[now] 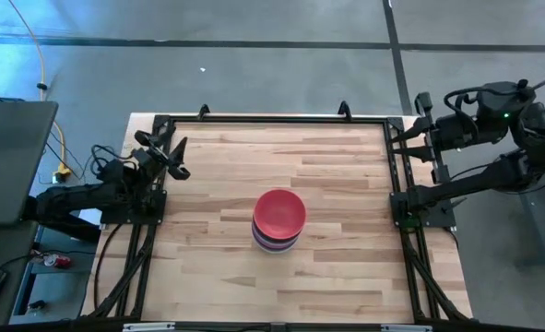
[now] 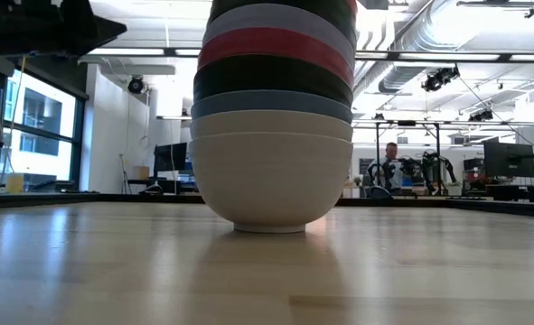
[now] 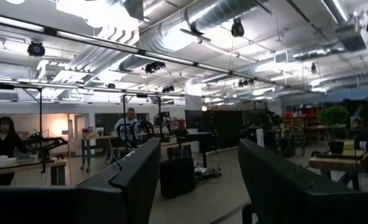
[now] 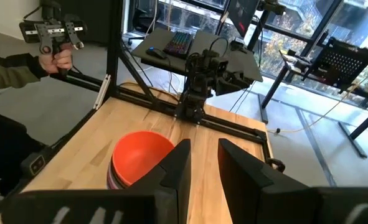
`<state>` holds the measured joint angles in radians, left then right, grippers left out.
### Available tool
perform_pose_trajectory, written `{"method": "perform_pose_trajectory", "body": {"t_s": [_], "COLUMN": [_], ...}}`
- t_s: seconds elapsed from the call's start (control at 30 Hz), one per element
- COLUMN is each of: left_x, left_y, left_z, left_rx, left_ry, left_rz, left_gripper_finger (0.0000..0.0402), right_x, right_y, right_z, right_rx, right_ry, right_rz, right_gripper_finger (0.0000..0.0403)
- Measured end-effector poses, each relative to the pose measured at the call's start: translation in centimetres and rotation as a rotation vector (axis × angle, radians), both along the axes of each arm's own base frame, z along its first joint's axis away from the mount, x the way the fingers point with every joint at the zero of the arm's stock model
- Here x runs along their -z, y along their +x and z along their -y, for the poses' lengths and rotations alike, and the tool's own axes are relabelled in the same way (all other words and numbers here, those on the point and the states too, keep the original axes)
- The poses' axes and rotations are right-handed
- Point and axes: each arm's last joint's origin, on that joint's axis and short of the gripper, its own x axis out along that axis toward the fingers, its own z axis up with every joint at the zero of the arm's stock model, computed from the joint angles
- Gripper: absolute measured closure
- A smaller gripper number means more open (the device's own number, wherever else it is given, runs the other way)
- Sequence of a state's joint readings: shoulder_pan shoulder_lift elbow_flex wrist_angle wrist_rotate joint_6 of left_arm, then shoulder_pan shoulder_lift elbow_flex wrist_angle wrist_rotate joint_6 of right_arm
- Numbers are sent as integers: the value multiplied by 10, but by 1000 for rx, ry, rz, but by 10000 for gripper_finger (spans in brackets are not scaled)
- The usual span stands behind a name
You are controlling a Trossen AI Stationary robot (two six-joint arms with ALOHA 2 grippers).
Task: Nest bowls inside each other
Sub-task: Return to Home Position
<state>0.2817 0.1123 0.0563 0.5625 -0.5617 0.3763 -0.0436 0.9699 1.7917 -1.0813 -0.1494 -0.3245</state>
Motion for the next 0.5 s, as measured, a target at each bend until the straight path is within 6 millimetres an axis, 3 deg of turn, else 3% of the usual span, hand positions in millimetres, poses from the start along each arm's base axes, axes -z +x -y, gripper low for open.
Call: {"method": "perform_pose_trajectory", "body": {"t_s": [0.13,0.5], "left_x": [10,11], "left_y": [1,7], "left_z": [0,4], "left_rx": [25,244], "left_ry": [6,14], "left_rz": [34,36], "left_gripper_finger": [195,195], "right_x": [2,-2], "right_y": [2,6], "right_z": [0,0], "right_rx": [-4,-9], "right_ry": [-16,-44], "right_rz": [7,41], "right_gripper_finger": [329,329]}}
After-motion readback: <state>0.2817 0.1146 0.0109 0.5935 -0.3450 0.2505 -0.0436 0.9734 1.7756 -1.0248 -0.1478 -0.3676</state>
